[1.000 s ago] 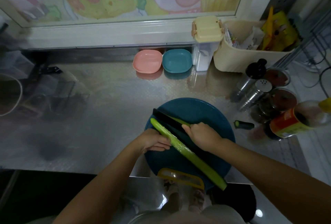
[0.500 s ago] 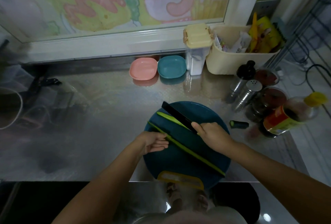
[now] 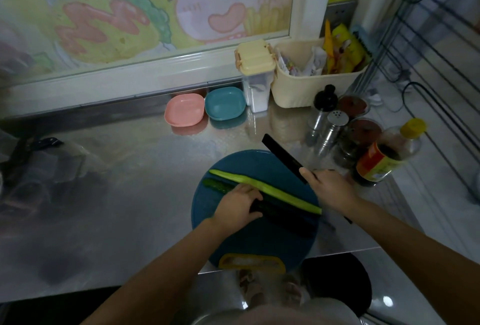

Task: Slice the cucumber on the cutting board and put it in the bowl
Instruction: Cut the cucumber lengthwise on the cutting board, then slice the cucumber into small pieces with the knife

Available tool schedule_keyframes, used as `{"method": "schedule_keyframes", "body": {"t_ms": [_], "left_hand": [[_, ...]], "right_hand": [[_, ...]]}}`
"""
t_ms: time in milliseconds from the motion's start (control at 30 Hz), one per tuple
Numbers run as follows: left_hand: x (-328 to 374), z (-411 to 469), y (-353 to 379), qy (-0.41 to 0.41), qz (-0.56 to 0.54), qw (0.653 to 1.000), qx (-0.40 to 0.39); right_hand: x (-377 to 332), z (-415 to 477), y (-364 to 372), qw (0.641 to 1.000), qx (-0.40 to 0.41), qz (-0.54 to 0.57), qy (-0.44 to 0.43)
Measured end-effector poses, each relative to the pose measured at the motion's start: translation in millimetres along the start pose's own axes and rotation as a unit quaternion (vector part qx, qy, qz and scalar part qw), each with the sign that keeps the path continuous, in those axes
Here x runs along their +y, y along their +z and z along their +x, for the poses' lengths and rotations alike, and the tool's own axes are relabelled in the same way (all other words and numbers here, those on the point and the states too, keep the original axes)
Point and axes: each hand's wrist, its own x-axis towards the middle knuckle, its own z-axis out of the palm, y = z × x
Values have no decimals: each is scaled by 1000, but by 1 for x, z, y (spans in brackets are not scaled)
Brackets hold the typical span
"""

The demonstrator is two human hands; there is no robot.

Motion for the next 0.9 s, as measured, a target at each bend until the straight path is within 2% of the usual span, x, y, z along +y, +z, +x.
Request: {"method": "schedule_keyframes", "body": {"t_ms": [67,167,300,367,467,500,567,700,900], "left_hand": [[-4,0,9,21,38,999,-16],[-4,2,8,12,50,999,-13],[-2,9,-4,11,90,993,-78],[1,13,-14,20,75,995,-59],[3,26,-23,42,45,998,28],[3,33,-24,42,58,997,27],[3,47,-25,34,79,996,-21],[-3,71,-32,16,-29,995,-95],[-8,96,-46,-19,-72,994,-79]], "right_hand": [[5,-2,3,1000,-3,-3,5],[8,-6,6,999,-19,-14,34],[10,-9,5,998,-30,-18,56],[11,-10,4,998,-20,-2,59],[12,-10,2,997,-10,17,72],[12,-10,1,997,-8,20,75],[13,-11,-3,996,-2,29,79],[16,-13,-9,993,3,57,102],[18,-15,-8,991,7,65,121]]}}
